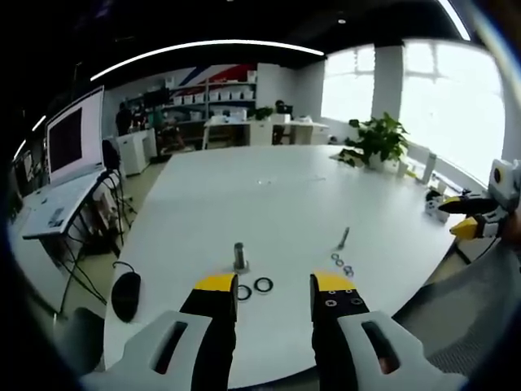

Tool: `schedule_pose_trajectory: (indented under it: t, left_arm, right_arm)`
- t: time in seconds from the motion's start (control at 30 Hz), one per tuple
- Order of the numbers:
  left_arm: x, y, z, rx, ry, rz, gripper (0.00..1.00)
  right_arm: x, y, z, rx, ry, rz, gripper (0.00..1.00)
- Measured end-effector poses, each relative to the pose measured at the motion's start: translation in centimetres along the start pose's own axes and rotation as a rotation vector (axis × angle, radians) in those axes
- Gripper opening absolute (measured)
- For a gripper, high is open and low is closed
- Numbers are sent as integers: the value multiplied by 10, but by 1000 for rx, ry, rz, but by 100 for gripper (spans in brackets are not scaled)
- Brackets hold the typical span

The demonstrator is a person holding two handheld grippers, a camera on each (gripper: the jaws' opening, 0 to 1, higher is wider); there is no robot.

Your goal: Place the washer onto the threaded stud by aligning its center hole with the stud, sliding it down to the base, and recovering from edge contact or off-axis alignment until the washer reaches the visible bottom stop.

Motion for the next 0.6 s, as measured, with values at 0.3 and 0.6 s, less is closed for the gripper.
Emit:
schedule_pose_trajectory:
  t: [0.3,0.6]
  left_arm:
    - [0,1,-3,-5,20,16,34]
    - [-4,0,-12,-17,97,17,37]
  right_arm:
    - [1,1,-1,7,1,9,43]
    - [0,0,-1,7,5,4,43]
Point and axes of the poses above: the point that each gripper's makers call its tool centre point, and the gripper's own axes: z roughly backward along the fingers, y roughly to its left, x roughly out of its top, the point moved 9 cm from there along z, roughly backward along the fingers, and after that the axes turned 15 degrees about z, right-handed, at the moved point
